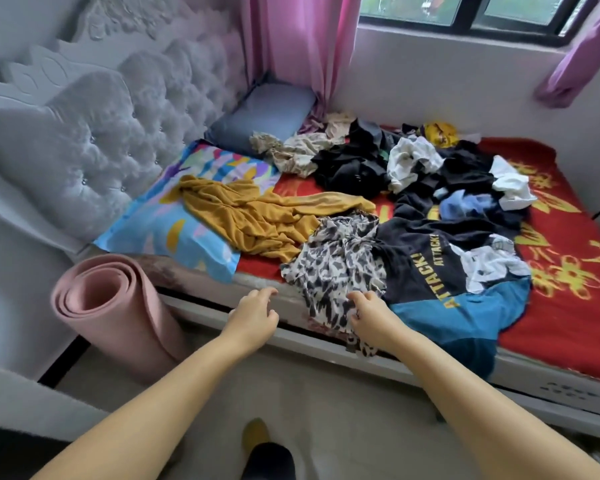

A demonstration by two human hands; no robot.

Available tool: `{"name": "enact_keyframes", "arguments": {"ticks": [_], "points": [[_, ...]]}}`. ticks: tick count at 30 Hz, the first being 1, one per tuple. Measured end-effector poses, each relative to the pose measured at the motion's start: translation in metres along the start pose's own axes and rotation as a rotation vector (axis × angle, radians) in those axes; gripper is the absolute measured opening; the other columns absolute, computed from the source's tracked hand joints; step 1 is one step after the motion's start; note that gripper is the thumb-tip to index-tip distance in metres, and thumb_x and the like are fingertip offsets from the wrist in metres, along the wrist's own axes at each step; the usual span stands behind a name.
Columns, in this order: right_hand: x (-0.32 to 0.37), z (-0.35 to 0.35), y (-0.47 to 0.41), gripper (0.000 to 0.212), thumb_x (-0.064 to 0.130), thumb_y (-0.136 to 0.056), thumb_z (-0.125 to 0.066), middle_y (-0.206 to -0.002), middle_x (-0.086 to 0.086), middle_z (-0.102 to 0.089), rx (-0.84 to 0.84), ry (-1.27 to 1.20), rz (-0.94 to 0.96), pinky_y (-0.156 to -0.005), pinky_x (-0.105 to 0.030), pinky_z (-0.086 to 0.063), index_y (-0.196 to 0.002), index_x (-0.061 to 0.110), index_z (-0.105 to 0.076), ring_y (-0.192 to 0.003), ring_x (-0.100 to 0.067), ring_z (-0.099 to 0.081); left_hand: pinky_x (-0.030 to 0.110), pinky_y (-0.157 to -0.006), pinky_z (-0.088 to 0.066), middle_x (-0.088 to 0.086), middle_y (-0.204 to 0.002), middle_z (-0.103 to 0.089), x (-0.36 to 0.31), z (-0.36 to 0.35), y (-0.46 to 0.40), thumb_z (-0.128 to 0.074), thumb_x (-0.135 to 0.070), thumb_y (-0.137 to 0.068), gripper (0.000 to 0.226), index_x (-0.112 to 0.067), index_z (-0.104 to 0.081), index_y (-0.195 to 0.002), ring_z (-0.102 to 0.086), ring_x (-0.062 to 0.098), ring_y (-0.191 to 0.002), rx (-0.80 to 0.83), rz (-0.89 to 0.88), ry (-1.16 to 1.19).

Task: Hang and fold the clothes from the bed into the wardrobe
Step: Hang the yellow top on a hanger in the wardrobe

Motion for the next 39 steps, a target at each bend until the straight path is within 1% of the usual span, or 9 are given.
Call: {"name": "enact_keyframes", "arguments": {"ticks": [5,9,13,19,25,30,33,35,39], "points": [[0.023,0.007,-0.090,0.046,0.026,-0.098,-0.043,-0.140,-0.009,-0.038,0.083,0.038,0.001,-0.094,-0.032,-0.043,-0.143,0.021,-0.033,-0.118,-0.025,-0.048,0.040,-0.097,-0.044,0.006,-0.122,-0.051,0.037,0.044,-0.090,-0.047,-0.017,-0.093,0.043,-0.017,-0.043,-0.136,-0.050,0.021,-0.114,-0.009,0.060,0.013],[0.054,0.026,-0.174,0.048,0.024,-0.099,-0.041,-0.139,-0.009,-0.035,0.108,0.032,0.014,-0.079,-0.028,-0.045,-0.146,0.022,-0.029,-0.106,-0.024,-0.053,0.030,-0.094,-0.039,0.013,-0.125,-0.051,0.064,0.087,-0.169,-0.047,-0.011,-0.093,0.042,-0.011,-0.045,-0.135,-0.050,0.023,-0.115,-0.031,0.098,0.051],[0.081,0.022,-0.236,0.050,0.023,-0.098,-0.041,-0.139,-0.011,-0.037,0.161,0.052,0.065,-0.092,-0.034,-0.047,-0.146,0.020,-0.029,-0.115,-0.027,-0.050,0.032,-0.097,-0.038,0.014,-0.127,-0.051,0.085,0.092,-0.217,-0.047,-0.010,-0.093,0.042,-0.009,-0.045,-0.135,-0.049,0.026,-0.117,0.005,0.153,0.076],[0.101,-0.006,-0.354,0.048,0.023,-0.097,-0.040,-0.136,-0.012,-0.038,0.305,0.137,0.139,-0.089,-0.032,-0.042,-0.144,0.019,-0.029,-0.119,-0.029,-0.046,0.027,-0.092,-0.038,0.005,-0.117,-0.048,0.137,0.082,-0.289,-0.046,-0.010,-0.093,0.042,-0.014,-0.045,-0.134,-0.049,0.018,-0.106,0.038,0.328,0.164],[0.133,-0.037,-0.492,0.048,0.023,-0.098,-0.039,-0.139,-0.012,-0.037,0.465,0.196,0.217,-0.093,-0.034,-0.046,-0.146,0.019,-0.030,-0.119,-0.029,-0.047,0.037,-0.097,-0.042,0.011,-0.123,-0.050,0.198,0.067,-0.387,-0.044,-0.011,-0.093,0.040,-0.016,-0.045,-0.133,-0.050,0.026,-0.112,0.063,0.533,0.197],[0.164,-0.062,-0.602,0.045,0.024,-0.097,-0.041,-0.135,-0.012,-0.038,0.406,0.272,0.241,-0.087,-0.039,-0.048,-0.141,0.018,-0.034,-0.116,-0.030,-0.046,0.040,-0.101,-0.040,0.013,-0.138,-0.041,0.240,0.058,-0.468,-0.047,-0.019,-0.094,0.049,-0.016,-0.036,-0.142,-0.045,0.030,-0.124,-0.050,0.668,0.234],[0.157,-0.089,-0.647,0.060,0.027,-0.094,-0.046,-0.149,-0.012,-0.025,0.368,0.294,0.179,-0.100,-0.045,-0.041,-0.147,0.019,-0.021,-0.133,-0.032,-0.031,0.040,-0.107,-0.032,0.015,-0.147,-0.030,0.275,0.044,-0.498,-0.049,-0.028,-0.096,0.063,-0.014,-0.020,-0.150,-0.033,0.031,-0.134,-0.091,0.791,0.205],[0.142,-0.105,-0.665,0.071,0.034,-0.093,-0.049,-0.154,-0.011,-0.017,0.384,0.298,0.121,-0.109,-0.049,-0.031,-0.151,0.021,-0.010,-0.141,-0.031,-0.021,0.040,-0.109,-0.029,0.018,-0.145,-0.033,0.292,0.045,-0.513,-0.053,-0.033,-0.094,0.067,-0.010,-0.021,-0.149,-0.033,0.032,-0.134,-0.170,0.839,0.135],[0.113,-0.132,-0.677,0.080,0.034,-0.095,-0.050,-0.146,-0.012,-0.031,0.412,0.347,0.060,-0.107,-0.047,-0.035,-0.153,0.021,0.004,-0.132,-0.031,-0.036,0.041,-0.091,-0.042,0.015,-0.134,-0.048,0.310,0.033,-0.529,-0.056,-0.027,-0.092,0.053,-0.009,-0.035,-0.137,-0.048,0.034,-0.122,-0.285,0.889,0.204]]}}
Point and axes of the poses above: each hand's wrist, its own y-axis away from the middle knuckle, its own z-axis out of the back of the hand, x = y × z, the point moved 10 cm from there along -y, towards the middle knuckle
